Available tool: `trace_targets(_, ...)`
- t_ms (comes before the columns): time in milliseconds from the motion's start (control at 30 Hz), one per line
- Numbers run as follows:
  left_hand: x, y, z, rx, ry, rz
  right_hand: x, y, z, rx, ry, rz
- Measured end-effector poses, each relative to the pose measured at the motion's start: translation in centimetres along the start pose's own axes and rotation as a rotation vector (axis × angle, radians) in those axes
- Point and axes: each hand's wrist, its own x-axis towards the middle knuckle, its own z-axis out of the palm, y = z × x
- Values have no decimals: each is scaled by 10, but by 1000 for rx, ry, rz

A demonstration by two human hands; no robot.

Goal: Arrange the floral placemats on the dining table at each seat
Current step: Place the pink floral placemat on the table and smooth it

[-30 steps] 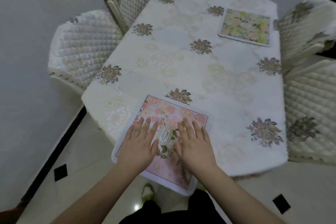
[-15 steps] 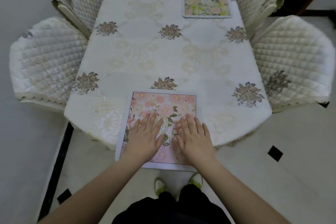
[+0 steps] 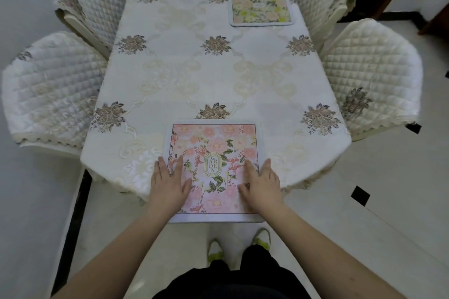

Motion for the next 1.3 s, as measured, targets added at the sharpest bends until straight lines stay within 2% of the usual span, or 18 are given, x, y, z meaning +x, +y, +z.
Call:
trace_targets(200, -5, 5, -4, -113, 29, -107, 0, 4, 0, -34, 83, -3)
trace_targets(367, -6, 0, -9, -187, 85, -98, -9, 8, -3, -1, 112, -34)
trace_targets(633, -15, -2, -18, -400, 122, -55, -19, 5, -11, 409, 129, -33)
trace_targets(700, -17, 1, -24, -462, 172, -35, -21, 2, -15, 499, 145, -38)
trace_targets(800, -20, 4, -40, -588, 228, -53, -23, 1, -22, 594, 160, -38)
trace_targets(900, -16, -1, -55, -694, 181, -99, -22, 1, -28, 598, 170, -12)
trace_targets(1133, -19, 12, -80, -734, 208, 30, -31, 6, -51, 648, 269, -5)
trace_targets(1300, -17, 34, -97, -819, 246, 144, -43, 20, -69, 755, 383, 116)
